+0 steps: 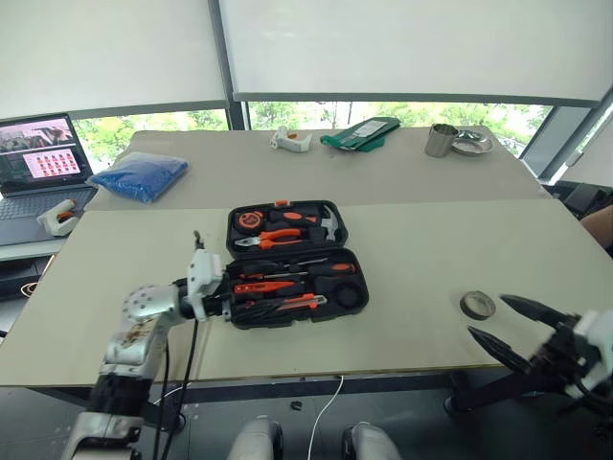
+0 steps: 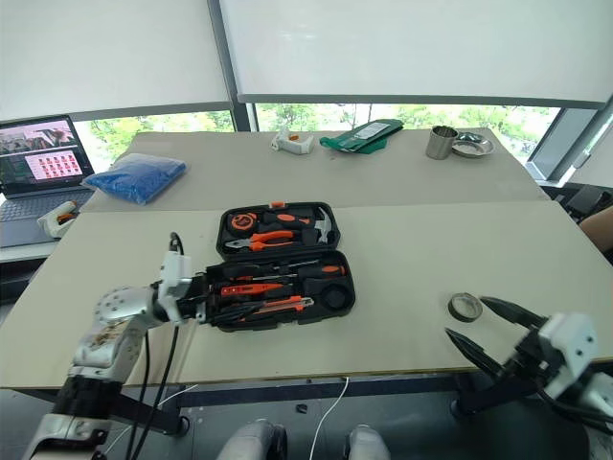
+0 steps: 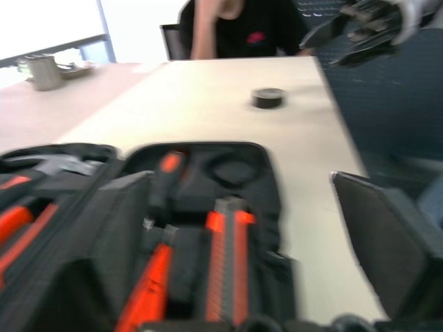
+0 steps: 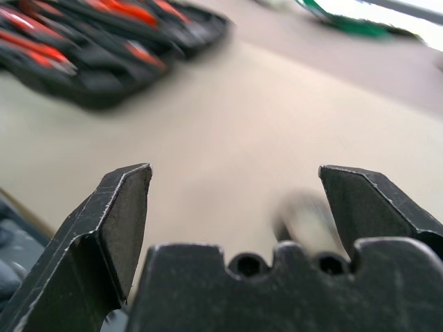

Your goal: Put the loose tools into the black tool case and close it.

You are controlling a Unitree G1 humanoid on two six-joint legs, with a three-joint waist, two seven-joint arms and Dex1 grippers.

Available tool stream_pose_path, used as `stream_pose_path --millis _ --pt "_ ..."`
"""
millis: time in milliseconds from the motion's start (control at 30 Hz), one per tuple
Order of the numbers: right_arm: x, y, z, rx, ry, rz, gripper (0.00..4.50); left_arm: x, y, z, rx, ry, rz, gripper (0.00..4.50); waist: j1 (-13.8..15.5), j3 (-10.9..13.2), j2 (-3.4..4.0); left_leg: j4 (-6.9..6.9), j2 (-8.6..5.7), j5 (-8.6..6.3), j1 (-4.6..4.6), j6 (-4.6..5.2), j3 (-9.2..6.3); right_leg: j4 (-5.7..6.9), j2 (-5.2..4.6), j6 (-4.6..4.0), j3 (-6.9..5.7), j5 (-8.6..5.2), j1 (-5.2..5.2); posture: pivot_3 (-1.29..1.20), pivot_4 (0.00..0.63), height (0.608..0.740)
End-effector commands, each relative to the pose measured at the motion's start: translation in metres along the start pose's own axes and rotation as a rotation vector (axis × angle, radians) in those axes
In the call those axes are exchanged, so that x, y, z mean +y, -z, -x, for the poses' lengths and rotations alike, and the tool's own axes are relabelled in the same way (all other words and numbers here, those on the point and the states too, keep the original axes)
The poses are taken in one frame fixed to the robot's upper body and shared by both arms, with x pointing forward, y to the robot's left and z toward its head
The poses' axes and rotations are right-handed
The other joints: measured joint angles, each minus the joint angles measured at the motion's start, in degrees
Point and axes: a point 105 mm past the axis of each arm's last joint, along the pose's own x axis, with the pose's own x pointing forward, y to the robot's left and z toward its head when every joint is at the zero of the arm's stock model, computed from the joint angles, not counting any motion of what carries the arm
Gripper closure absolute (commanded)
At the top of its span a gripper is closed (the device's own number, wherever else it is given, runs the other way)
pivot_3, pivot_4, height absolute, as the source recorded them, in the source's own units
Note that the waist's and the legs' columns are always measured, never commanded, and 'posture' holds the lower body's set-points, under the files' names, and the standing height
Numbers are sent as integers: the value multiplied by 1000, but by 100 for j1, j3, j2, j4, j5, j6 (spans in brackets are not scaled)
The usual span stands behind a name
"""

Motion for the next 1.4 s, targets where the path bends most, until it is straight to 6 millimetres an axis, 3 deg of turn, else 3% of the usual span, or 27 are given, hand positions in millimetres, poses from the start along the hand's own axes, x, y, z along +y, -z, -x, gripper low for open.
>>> stream_pose_path --millis 33,100,167,433,667,1000,1100,1400 --pt "-20 3 18 -4 203 3 0 -9 -13 11 -65 3 -42 16 -21 2 3 0 1 -1 3 -2 -1 1 -1 -1 0 0 1 0 150 740" --pt "-26 12 22 60 270 -5 0 -21 -4 18 -46 24 -10 16 -63 3 11 0 3 -7 5 -12 -5 1 -6 -1 0 -1 1 0 150 740" --pt "-22 10 17 81 216 19 0 -26 2 24 -38 25 7 16 -111 4 18 0 1 -7 7 -13 -4 -1 -15 -1 5 -1 3 0 150 740" --pt "-19 -19 -32 231 -111 117 0 -28 -7 28 -62 -2 10 16 -168 13 23 -2 1 -8 18 -14 -2 -6 -19 -3 4 -2 4 0 150 740" --pt "-22 -12 -73 416 -248 134 0 -26 -23 9 -126 -41 -52 16 -96 22 8 -5 -3 -8 2 -5 1 -12 -5 -2 -1 -5 -1 0 150 740" --pt "-33 2 -96 549 -288 151 0 -37 -19 -7 -122 -26 -75 16 -99 27 -1 -4 -4 1 -9 46 17 -44 7 2 0 -3 6 0 150 740" --pt "-35 -1 -106 525 -304 179 718 -34 -18 -7 -127 -36 -85 0 -118 30 -7 0 1 -6 -6 34 18 -44 11 1 -1 -2 8 0 150 740" --pt "-32 -13 -113 495 -383 207 3809 -36 -15 -8 -118 -37 -83 0 -117 31 -8 2 0 -3 -5 39 20 -42 10 4 1 1 9 0 150 740"
